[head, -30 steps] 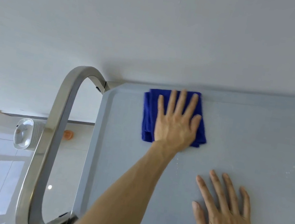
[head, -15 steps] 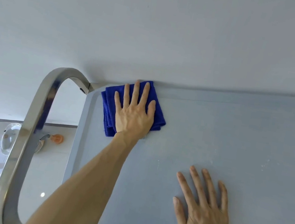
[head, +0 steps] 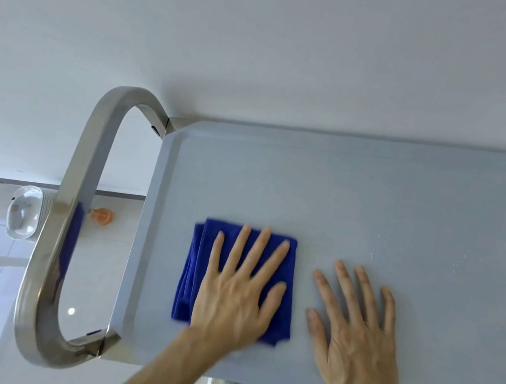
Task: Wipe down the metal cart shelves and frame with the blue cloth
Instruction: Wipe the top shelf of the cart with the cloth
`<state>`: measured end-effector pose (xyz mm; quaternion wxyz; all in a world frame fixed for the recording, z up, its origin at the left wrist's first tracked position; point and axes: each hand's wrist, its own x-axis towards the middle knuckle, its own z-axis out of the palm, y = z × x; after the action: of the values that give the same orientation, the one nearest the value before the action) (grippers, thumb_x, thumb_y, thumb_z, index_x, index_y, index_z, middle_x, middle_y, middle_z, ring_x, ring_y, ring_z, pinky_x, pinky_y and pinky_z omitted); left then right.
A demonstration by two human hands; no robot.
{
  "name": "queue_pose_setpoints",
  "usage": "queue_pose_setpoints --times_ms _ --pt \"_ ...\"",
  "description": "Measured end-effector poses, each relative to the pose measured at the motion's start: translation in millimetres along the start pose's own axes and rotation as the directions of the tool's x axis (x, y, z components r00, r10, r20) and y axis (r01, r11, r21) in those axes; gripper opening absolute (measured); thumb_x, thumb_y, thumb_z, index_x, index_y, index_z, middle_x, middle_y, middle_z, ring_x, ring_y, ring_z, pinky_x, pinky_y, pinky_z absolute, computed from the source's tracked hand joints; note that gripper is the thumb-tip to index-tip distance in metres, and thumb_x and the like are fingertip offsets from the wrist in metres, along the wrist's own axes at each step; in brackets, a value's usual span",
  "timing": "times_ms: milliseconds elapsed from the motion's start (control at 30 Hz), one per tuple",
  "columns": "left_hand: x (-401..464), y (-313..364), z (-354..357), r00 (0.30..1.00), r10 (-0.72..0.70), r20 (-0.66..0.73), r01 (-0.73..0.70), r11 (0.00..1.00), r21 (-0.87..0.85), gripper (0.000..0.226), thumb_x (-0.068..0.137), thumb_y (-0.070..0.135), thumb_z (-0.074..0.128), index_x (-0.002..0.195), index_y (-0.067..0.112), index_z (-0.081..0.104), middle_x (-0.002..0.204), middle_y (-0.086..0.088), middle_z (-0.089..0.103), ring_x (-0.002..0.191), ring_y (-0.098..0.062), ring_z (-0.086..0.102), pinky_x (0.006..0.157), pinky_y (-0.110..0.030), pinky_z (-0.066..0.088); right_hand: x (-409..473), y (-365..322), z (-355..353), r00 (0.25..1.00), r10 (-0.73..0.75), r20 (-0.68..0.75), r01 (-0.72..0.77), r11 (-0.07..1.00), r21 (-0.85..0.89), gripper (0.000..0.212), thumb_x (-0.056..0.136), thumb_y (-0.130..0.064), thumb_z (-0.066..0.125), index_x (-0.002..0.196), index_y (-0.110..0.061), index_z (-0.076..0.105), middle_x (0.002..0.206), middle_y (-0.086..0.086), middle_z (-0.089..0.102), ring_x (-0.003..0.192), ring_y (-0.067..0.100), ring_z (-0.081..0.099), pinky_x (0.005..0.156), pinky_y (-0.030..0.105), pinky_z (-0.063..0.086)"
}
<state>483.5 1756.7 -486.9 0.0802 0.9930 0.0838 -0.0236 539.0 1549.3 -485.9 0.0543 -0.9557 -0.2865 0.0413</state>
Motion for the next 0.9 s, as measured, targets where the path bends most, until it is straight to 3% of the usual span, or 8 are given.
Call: queue_pose_setpoints --times_ms 133,233,367,500,700,800,900 --pt "77 -6 -9 0.997 -0.075 -0.019 0.075 0.997 -0.008 0.059 0.102 0.054 0.024 0.157 0.033 0.021 0.165 0.001 0.020 0.153 -0.026 0.012 0.122 -0.056 0.008 -1 0 -1 1.000 -0.009 0.002 0.009 1.000 -0.006 0.059 0.101 -0.052 0.030 0.155 -0.030 0.034 0.164 0.003 0.028 0.152 0.029 0.023 0.119 0.060 0.021" --pt "87 -5 -7 0.995 -0.096 -0.014 0.096 0.995 -0.001 0.059 0.102 0.053 0.021 0.158 0.032 0.018 0.166 0.000 0.018 0.153 -0.026 0.010 0.122 -0.056 0.007 -1 0 0 1.000 -0.013 0.004 0.013 1.000 -0.012 0.059 0.101 -0.052 0.029 0.156 -0.030 0.032 0.164 0.003 0.027 0.152 0.029 0.022 0.119 0.060 0.020" --pt "40 -1 -2 0.999 -0.026 -0.029 0.026 1.000 -0.007 0.059 0.104 0.051 0.024 0.158 0.029 0.020 0.165 -0.003 0.019 0.153 -0.028 0.011 0.121 -0.057 0.010 -2 0 1 0.999 -0.019 -0.030 0.020 1.000 0.004 0.056 0.102 -0.048 0.031 0.155 -0.029 0.034 0.164 0.003 0.029 0.152 0.029 0.023 0.120 0.059 0.019" --pt "-32 17 4 1.000 0.007 0.010 -0.007 0.999 -0.032 0.059 0.104 0.051 0.025 0.158 0.028 0.018 0.166 -0.003 0.014 0.154 -0.028 0.005 0.120 -0.060 0.013 -2 1 4 0.995 -0.026 -0.099 0.034 0.996 0.084 0.048 0.105 -0.031 0.030 0.151 -0.023 0.043 0.160 0.003 0.037 0.150 0.027 0.030 0.118 0.059 0.023" --pt "-68 53 2 0.995 0.018 0.094 -0.015 1.000 -0.025 0.061 0.102 0.048 0.031 0.158 0.025 0.022 0.165 -0.006 0.018 0.153 -0.032 0.010 0.118 -0.063 0.015 0 4 2 0.964 0.101 -0.245 0.005 0.918 0.397 0.042 0.102 -0.004 0.033 0.134 -0.003 0.060 0.145 0.007 0.054 0.139 0.025 0.046 0.117 0.058 0.029" --pt "-51 80 0 0.991 0.038 0.127 -0.031 0.998 -0.057 0.061 0.102 0.048 0.031 0.158 0.025 0.022 0.165 -0.007 0.018 0.153 -0.032 0.008 0.118 -0.064 0.012 -1 8 -3 0.962 0.187 -0.197 -0.039 0.814 0.579 0.038 0.103 0.005 0.037 0.129 -0.005 0.064 0.139 0.006 0.060 0.136 0.023 0.051 0.119 0.050 0.029" --pt "-34 108 -2 0.988 0.070 0.137 -0.058 0.995 -0.086 0.060 0.103 0.047 0.027 0.158 0.025 0.018 0.166 -0.007 0.015 0.153 -0.031 0.004 0.119 -0.063 0.007 0 17 -26 0.926 0.373 0.048 -0.243 0.495 0.834 0.036 0.107 -0.011 0.040 0.128 -0.029 0.062 0.132 -0.014 0.065 0.131 0.005 0.053 0.113 0.020 0.036"
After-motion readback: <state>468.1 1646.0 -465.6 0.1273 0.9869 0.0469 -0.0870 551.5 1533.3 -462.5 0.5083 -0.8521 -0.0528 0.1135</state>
